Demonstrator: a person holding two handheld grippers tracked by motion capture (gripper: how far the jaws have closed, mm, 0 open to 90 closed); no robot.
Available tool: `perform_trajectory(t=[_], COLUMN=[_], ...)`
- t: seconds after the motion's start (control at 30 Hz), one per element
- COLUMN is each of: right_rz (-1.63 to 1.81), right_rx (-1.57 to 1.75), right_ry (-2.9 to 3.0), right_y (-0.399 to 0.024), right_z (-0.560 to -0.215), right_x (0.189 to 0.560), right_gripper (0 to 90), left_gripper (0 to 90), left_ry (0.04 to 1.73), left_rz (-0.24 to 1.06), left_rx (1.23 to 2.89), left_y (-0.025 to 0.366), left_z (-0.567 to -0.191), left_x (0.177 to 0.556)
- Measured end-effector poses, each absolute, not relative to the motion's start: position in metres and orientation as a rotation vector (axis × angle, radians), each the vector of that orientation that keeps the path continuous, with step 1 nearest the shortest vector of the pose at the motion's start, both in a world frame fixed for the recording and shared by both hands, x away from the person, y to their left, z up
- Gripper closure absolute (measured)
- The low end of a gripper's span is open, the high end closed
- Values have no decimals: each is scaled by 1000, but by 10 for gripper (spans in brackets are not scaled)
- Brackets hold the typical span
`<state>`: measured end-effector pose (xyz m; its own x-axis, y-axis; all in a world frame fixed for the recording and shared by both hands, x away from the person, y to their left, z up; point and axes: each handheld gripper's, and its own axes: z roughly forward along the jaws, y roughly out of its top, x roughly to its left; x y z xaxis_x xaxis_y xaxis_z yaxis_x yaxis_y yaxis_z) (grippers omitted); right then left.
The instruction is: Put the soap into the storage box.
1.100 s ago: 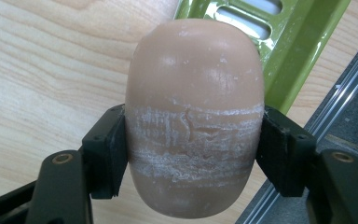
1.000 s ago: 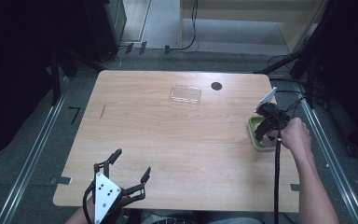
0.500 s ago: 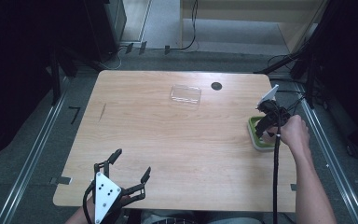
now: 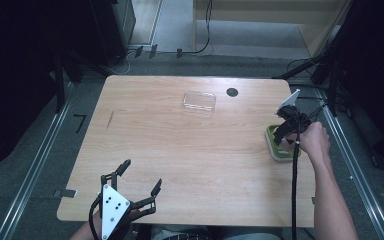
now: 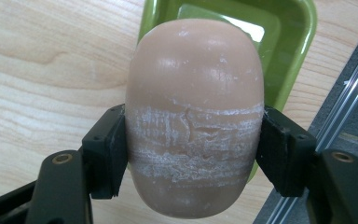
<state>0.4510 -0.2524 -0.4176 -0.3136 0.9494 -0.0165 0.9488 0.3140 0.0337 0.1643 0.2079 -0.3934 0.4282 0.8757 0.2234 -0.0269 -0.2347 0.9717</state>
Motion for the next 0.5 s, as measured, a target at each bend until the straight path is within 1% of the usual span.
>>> perform_trajectory(t=[0.5], right_rz=[93], right_rx=[1913], right_ry=[2455], right_y=[-259], right_z=[-428], right_x=[456], right_gripper=[334], left_gripper=[99], left_ry=[767], left_rz=[1019], left_rx=[1574], left_y=[208], left_z=[-393], left_x=[164])
